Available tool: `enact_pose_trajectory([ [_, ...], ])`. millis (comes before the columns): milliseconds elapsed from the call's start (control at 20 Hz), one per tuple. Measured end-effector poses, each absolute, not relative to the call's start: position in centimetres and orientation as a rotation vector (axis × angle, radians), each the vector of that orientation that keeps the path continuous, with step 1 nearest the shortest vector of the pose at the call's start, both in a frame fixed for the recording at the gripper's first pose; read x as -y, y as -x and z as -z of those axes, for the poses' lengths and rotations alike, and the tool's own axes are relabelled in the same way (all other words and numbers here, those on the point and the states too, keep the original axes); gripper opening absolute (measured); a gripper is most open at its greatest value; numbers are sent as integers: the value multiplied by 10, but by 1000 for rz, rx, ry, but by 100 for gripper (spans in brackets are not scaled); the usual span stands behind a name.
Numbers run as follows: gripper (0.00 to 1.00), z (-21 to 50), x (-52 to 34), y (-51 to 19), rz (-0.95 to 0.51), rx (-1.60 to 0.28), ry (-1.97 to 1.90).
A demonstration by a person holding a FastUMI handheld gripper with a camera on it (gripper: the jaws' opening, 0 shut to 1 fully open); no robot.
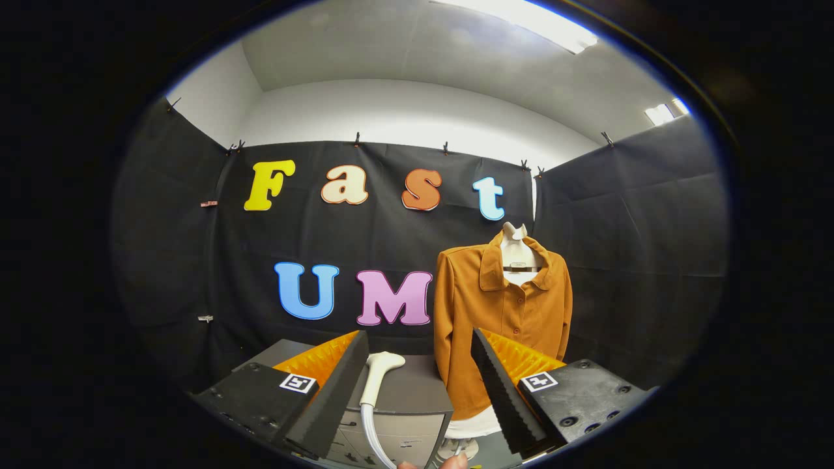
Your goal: Iron the clothes twice with a garment steamer, once on the left side and once on the right side.
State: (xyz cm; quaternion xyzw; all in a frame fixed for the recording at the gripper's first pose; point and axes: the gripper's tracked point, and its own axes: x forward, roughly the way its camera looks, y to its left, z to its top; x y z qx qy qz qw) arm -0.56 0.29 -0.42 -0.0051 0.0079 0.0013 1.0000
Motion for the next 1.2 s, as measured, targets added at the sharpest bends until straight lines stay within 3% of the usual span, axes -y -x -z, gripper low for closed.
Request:
enact_pose_trajectory([
  [550,98,12,-13,3,-25,-36,4],
  [1200,98,152,-67,-74,-93,-433,-16],
])
